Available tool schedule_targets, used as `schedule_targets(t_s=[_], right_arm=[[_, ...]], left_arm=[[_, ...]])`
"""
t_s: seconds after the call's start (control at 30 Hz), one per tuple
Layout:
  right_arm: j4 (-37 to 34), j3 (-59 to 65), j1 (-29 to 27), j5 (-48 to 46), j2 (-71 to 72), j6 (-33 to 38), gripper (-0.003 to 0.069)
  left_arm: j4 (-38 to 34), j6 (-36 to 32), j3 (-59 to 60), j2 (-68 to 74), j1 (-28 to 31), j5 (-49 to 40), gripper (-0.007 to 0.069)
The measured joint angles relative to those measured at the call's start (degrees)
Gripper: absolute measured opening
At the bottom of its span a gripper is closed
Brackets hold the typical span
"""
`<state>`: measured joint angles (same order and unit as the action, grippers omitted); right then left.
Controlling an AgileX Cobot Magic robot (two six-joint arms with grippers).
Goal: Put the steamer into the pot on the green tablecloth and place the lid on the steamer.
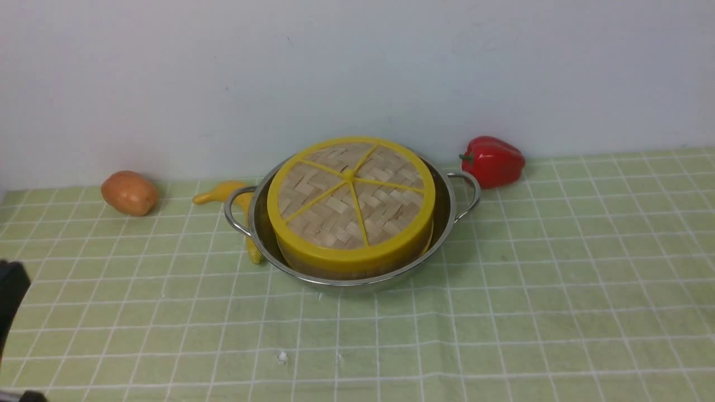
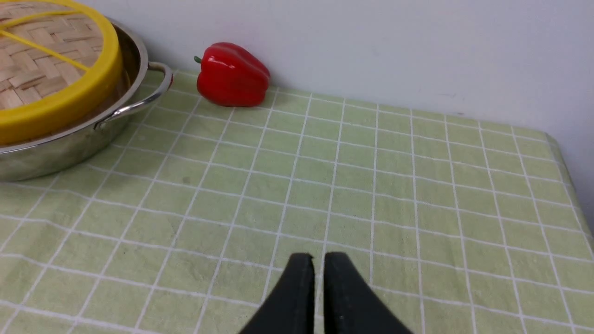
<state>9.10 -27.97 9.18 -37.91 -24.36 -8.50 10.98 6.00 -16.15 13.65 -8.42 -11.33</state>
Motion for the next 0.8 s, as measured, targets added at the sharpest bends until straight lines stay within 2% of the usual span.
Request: schedule_targets(t_s=[0.03, 0.1, 0.23, 0.8], right_arm=[[0.0, 0.0, 0.0, 0.0, 0.0, 0.0, 0.0062], [0.0, 0.0, 0.0, 0.0, 0.0, 0.0, 0.0069], [-0.1, 0.0, 0.0, 0.0, 0.1, 0.0, 0.0084], [-0.4, 0.0, 0.0, 0.1, 0.1, 0.0, 0.0170]], left_arm=[[0.0, 0.0, 0.0, -0.5, 0.4, 0.1, 0.0001], [0.0, 1.4, 6.9, -7.4, 4.8, 1.1, 0.0006], [0.0, 3.6, 15.2, -13.2, 8.0, 3.7, 0.0013], [0.0, 4.2, 16.5, -13.7, 8.2, 3.7, 0.0045]])
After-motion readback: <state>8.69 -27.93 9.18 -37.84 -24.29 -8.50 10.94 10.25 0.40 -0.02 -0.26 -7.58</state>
